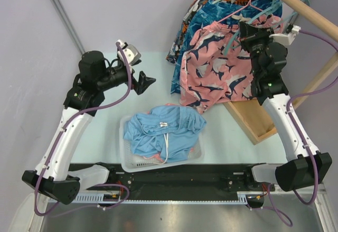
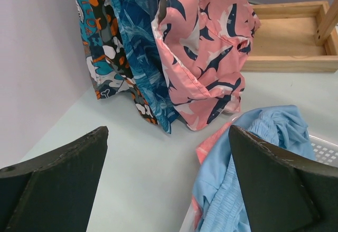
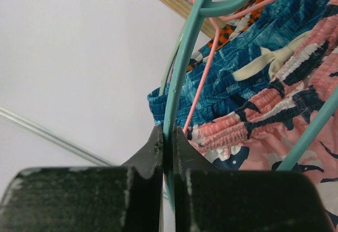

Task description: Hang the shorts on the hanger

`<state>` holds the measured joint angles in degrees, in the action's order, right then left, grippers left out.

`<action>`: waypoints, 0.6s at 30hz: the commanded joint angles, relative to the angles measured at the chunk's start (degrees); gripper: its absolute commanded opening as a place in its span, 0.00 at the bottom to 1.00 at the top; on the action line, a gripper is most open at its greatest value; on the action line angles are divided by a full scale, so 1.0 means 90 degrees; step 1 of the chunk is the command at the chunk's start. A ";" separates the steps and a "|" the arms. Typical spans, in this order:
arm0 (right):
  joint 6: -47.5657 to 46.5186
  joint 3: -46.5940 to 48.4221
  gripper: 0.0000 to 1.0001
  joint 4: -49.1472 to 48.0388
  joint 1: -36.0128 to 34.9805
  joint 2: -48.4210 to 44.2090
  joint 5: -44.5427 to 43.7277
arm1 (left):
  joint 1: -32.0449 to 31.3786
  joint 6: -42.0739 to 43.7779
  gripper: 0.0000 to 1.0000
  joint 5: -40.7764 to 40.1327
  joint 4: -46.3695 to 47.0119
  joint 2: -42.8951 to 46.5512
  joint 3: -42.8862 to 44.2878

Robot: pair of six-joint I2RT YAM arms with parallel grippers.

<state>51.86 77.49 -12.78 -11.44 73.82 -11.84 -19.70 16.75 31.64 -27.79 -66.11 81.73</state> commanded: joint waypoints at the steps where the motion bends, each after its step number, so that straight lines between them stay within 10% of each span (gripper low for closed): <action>1: -0.0214 0.0082 0.00 -0.0523 0.0002 -0.0331 0.0484 | -0.0037 0.0160 1.00 0.0117 -0.0008 -0.0115 0.0410; 18: -0.1474 -0.1286 0.00 -0.0436 -0.1637 -0.1317 0.0075 | -0.0982 -0.0425 0.98 0.0383 0.0664 -0.0312 0.0500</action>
<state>44.64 67.31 -13.61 -21.32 65.06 -7.94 -23.07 16.25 34.72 -27.94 -69.76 86.11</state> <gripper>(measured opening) 0.042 0.987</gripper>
